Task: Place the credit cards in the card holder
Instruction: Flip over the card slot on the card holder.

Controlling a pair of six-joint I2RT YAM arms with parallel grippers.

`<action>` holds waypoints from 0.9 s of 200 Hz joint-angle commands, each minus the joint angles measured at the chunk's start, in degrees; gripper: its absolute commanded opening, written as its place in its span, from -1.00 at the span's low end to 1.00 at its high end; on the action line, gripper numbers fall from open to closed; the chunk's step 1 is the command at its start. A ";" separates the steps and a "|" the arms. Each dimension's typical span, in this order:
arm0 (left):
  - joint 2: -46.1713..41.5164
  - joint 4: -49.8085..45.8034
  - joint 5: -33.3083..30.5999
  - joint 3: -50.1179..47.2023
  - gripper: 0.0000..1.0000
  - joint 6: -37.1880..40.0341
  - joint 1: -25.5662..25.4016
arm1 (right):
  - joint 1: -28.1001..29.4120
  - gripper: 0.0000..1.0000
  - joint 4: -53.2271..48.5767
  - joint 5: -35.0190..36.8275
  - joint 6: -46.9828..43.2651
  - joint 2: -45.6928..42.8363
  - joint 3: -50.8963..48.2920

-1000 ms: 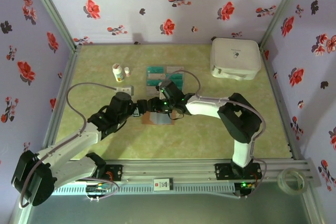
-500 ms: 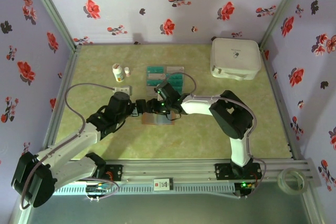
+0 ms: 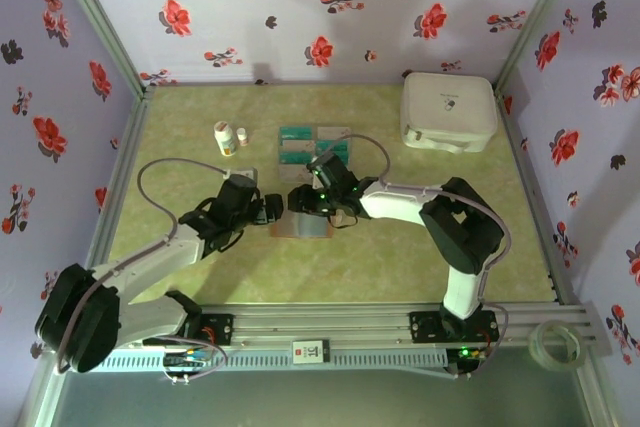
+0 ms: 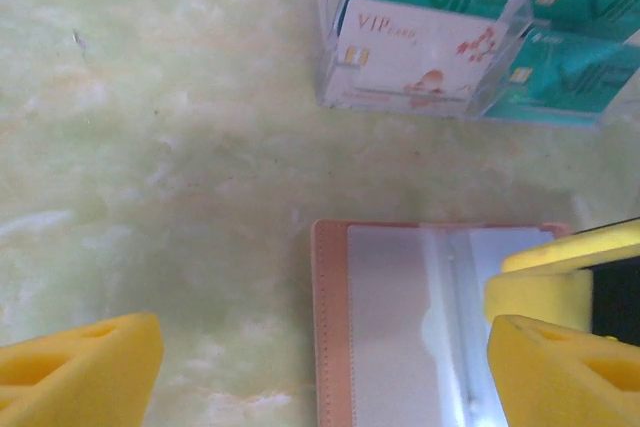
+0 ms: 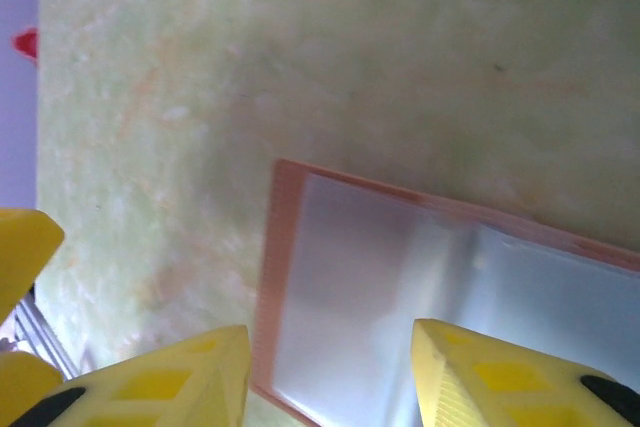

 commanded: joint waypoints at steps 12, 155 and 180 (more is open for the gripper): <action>3.81 1.30 1.65 0.32 0.71 0.61 0.78 | -0.61 -0.14 1.49 0.79 -0.48 -0.10 -2.26; 14.38 6.10 3.04 -3.54 0.80 1.30 1.05 | -1.99 -0.17 4.52 0.90 0.83 -1.15 -8.12; 15.22 5.71 2.87 -3.57 0.80 1.23 1.10 | -2.03 -0.16 4.16 0.85 0.84 -1.51 -8.15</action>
